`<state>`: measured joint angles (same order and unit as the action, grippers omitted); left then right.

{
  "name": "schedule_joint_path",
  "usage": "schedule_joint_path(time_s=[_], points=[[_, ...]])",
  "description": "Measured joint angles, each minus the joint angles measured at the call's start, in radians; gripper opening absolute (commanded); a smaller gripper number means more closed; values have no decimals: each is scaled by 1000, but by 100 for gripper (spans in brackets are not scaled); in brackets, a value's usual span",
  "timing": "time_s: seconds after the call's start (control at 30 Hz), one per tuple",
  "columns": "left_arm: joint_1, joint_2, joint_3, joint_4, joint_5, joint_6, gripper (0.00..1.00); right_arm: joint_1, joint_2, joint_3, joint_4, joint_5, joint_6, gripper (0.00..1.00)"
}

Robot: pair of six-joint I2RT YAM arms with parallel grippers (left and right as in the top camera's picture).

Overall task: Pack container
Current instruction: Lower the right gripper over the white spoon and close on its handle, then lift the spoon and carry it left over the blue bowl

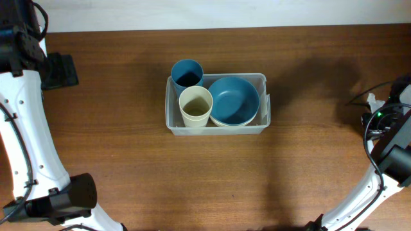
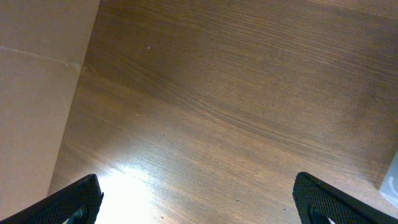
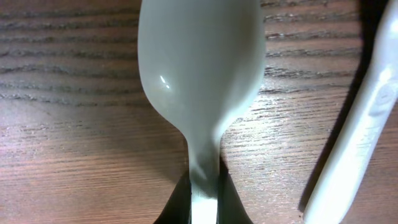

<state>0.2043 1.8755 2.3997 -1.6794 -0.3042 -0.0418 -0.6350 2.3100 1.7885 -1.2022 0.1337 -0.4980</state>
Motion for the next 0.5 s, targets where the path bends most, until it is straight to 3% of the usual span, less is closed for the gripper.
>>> schedule_joint_path(time_s=[0.3,0.5], points=[[0,0,0,0,0,0,100,20,34,77,-87,-30,63,4],[0,0,0,0,0,0,100,96,61,323,-248,-52,114,4]])
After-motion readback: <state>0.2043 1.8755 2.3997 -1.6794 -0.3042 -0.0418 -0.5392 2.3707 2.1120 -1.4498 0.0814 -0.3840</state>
